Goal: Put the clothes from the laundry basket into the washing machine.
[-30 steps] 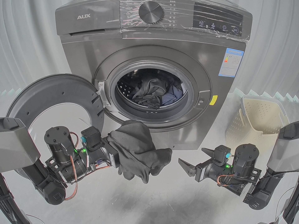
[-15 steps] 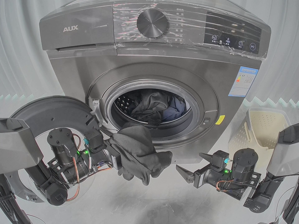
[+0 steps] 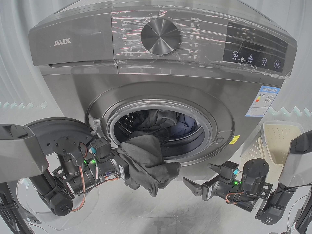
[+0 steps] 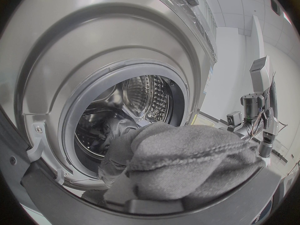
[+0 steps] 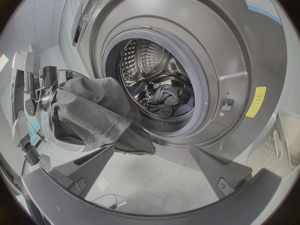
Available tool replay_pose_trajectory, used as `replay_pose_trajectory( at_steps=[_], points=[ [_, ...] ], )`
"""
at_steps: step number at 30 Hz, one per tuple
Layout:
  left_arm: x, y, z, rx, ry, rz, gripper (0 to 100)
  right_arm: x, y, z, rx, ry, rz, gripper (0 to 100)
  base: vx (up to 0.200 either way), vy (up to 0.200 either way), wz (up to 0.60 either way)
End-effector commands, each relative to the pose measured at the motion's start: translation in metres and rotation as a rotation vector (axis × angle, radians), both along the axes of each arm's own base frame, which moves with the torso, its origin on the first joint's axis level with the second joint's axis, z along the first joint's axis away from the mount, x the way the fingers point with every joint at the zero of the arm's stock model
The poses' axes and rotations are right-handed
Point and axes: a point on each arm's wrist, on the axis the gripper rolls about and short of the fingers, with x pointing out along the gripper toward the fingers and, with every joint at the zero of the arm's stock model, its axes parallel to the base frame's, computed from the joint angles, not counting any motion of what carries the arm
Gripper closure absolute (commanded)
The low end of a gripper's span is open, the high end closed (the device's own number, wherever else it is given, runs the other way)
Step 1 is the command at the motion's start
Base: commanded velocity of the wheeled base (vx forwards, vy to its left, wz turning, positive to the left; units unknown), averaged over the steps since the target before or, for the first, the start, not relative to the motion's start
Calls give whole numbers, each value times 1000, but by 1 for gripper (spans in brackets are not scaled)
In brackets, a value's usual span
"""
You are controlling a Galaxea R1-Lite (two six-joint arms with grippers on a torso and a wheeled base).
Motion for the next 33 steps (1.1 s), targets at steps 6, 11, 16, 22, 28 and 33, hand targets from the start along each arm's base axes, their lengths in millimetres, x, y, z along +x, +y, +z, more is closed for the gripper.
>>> replay_pose_trajectory(
  at_steps=[6,11,16,22,28,33],
  points=[
    [-7,-18,-9,14,26,-61,100,-8,7,0,-1,3,40,0,0,0,0],
    [7,-31,-10,-11,7,-47,100,-17,2,-6,-32,35,51,0,0,0,0],
    [30,-50,-22,-28,-1,51,100,-19,0,-3,-27,29,50,0,0,0,0],
    [55,-64,-38,-45,-12,75,100,-27,-6,-2,-43,42,60,0,0,0,0],
    [80,-83,-39,-119,-54,49,100,-34,-11,-2,-54,49,70,0,0,0,0],
    [112,-100,-41,-192,-123,69,100,-34,-11,-1,-53,48,68,0,0,0,0]
  ],
)
